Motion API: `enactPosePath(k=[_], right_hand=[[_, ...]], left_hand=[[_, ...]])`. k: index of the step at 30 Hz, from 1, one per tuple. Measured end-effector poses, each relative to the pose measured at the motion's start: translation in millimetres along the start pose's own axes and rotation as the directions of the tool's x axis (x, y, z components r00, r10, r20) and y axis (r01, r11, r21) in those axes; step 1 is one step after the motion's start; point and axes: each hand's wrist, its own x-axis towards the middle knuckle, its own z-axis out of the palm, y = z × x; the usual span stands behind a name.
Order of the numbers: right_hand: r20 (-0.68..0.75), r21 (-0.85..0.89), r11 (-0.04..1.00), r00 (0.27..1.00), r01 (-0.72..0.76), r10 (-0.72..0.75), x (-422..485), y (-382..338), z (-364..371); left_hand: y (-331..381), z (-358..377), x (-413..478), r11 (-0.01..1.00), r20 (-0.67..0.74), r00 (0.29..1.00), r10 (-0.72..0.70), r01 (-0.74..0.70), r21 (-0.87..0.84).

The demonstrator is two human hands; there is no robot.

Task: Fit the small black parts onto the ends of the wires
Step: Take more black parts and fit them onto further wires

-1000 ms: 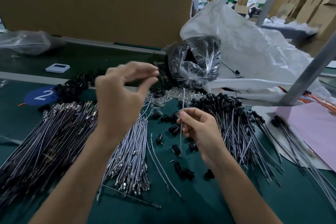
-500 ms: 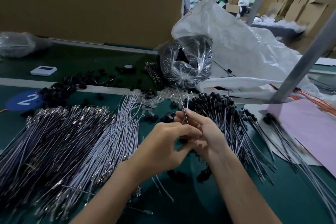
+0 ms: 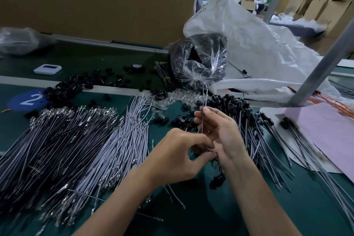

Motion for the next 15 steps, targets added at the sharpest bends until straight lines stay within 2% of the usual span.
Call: enactPosePath(k=[9,15], right_hand=[[0.016,0.008,0.996,0.996,0.09,-0.09,0.8,5.1,0.1],[0.026,-0.031,0.986,0.986,0.165,-0.164,1.1,6.2,-0.1]], left_hand=[[-1.3,4.3,-2.2,1.0,0.001,1.0,0.012,-0.012,-0.027],[5.2,9.2,-6.2,0.995,-0.172,0.981,0.093,-0.098,-0.022]])
